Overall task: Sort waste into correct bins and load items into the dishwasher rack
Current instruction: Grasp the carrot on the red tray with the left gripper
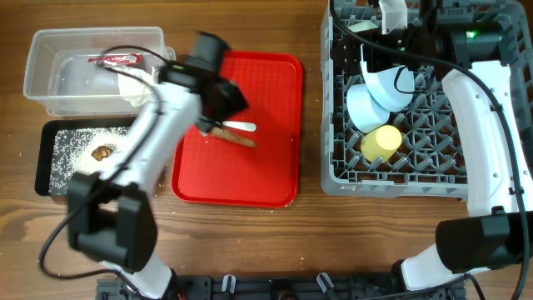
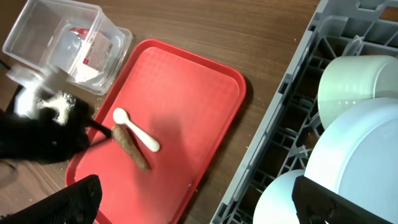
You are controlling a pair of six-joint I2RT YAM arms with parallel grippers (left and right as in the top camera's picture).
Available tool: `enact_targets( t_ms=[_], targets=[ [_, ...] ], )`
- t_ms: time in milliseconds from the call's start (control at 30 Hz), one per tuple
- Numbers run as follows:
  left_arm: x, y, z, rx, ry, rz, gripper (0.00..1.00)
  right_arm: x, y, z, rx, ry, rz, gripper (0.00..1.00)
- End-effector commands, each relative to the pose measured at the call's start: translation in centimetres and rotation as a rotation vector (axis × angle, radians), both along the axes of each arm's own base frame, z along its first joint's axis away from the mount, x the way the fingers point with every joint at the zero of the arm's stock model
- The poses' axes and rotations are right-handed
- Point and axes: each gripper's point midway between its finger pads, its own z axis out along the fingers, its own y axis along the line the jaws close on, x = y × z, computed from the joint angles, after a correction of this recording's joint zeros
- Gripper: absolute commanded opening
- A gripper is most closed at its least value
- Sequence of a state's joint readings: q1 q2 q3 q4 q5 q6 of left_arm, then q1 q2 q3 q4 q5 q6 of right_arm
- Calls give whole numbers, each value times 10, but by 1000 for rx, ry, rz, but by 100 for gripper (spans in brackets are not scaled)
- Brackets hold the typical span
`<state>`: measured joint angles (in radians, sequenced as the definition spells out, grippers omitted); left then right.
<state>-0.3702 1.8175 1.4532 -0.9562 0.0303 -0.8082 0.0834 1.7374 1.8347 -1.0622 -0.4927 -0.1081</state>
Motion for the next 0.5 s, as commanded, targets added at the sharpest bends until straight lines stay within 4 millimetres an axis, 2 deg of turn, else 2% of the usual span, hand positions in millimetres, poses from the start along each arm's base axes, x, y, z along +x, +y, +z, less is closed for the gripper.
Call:
enact_targets(
  t_ms=[0, 100, 233, 467],
  targets=[
    [-7, 8, -35, 184, 23, 156, 70, 1, -3, -3, -3, 18, -14, 100],
    [-11, 9, -54, 205, 68, 186, 65, -2, -3, -5, -5, 32, -14, 100],
    [-18, 23, -72, 238, 135, 262, 57, -3, -3, -6, -5, 37, -14, 100],
    [-13, 29, -104, 258, 175, 285, 56, -3, -3, -6, -2, 41, -19, 100]
  ],
)
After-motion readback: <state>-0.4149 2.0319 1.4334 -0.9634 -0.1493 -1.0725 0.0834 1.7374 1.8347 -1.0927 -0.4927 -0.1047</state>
